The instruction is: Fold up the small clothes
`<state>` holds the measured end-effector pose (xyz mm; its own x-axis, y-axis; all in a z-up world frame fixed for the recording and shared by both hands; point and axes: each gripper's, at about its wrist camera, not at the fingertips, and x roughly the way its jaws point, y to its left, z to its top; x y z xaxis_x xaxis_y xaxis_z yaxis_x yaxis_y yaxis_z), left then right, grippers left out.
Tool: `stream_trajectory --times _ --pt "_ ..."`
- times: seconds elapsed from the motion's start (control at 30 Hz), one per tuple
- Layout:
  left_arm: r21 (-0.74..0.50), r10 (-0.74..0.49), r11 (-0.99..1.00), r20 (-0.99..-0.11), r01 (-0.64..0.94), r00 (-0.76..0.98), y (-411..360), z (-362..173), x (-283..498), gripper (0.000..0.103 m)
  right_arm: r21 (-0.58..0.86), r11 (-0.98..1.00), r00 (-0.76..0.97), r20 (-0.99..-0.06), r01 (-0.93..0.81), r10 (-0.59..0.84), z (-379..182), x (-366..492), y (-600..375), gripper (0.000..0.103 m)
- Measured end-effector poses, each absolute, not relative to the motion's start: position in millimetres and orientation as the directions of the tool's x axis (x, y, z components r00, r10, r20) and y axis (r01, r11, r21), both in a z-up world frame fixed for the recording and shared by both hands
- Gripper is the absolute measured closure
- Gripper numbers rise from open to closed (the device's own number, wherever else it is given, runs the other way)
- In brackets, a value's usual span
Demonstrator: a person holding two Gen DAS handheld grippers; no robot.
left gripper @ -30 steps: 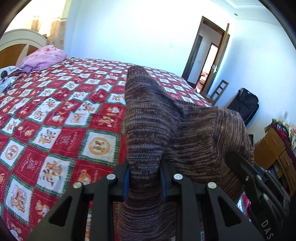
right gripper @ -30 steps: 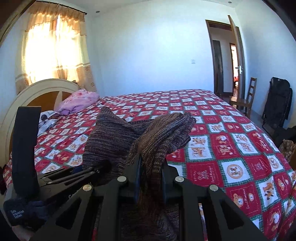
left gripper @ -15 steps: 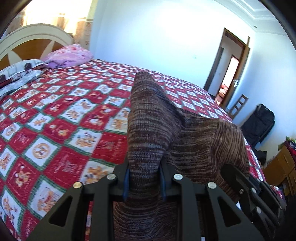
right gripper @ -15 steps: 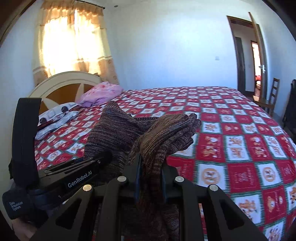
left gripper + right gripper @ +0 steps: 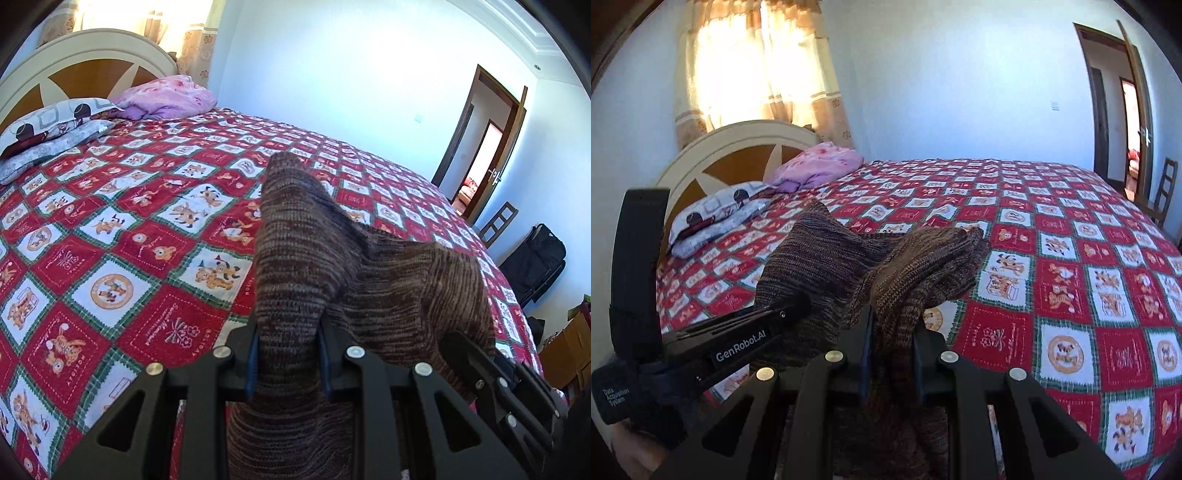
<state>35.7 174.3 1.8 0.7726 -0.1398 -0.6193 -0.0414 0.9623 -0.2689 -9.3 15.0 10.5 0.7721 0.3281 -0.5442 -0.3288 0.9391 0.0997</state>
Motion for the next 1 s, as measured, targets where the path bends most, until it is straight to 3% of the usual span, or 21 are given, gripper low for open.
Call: stream_trajectory --times 0.3,0.4,0.47,0.53,0.63,0.73,0.83,0.93,1.0 --pt "-0.243 -0.12 0.97 -0.575 -0.029 0.81 171.3 -0.7 82.9 0.077 -0.045 0.931 0.819 -0.492 -0.361 0.294 5.2 41.1 15.8 0.085" --pt "-0.218 -0.103 0.976 -0.556 -0.026 0.825 162.7 -11.5 105.0 0.077 -0.156 0.931 0.862 -0.451 -0.33 0.231 -6.8 62.7 19.1 0.085" --pt "-0.195 -0.08 0.98 -0.594 -0.046 0.8 156.9 -28.7 122.7 0.077 -0.216 0.925 0.864 -0.469 -0.311 0.181 -22.9 79.8 22.5 0.085" --pt "-0.179 -0.063 0.981 -0.66 -0.075 0.749 154.9 -49.9 138.8 0.076 -0.205 0.93 0.824 -0.545 -0.306 0.151 -47.4 106.2 18.5 0.085" --pt "-0.162 -0.036 0.981 -0.696 -0.107 0.717 157.3 -68.0 146.4 0.066 -0.106 0.956 0.722 -0.679 -0.273 0.131 -74.8 141.7 2.3 0.084" --pt "-0.198 -0.061 0.973 -0.709 -0.115 0.703 163.4 -69.6 147.7 0.051 0.01 0.965 0.686 -0.701 -0.262 0.193 -77.6 149.5 -14.7 0.08" --pt "-0.272 -0.092 0.949 -0.726 -0.162 0.681 176.8 -73.9 147.1 0.03 0.061 0.975 0.679 -0.708 -0.216 0.194 -77.6 149.5 -25.5 0.058" --pt "-0.328 -0.141 0.932 -0.721 -0.154 0.679 184.8 -74.6 139.9 0.03 0.145 0.979 0.698 -0.687 -0.141 0.202 -68.9 135.2 -45.9 0.057" --pt "-0.263 -0.084 0.951 -0.723 -0.161 0.686 183.9 -69.0 127.0 0.03 0.111 0.99 0.736 -0.662 -0.089 0.14 -61.6 111.4 -51.0 0.057"
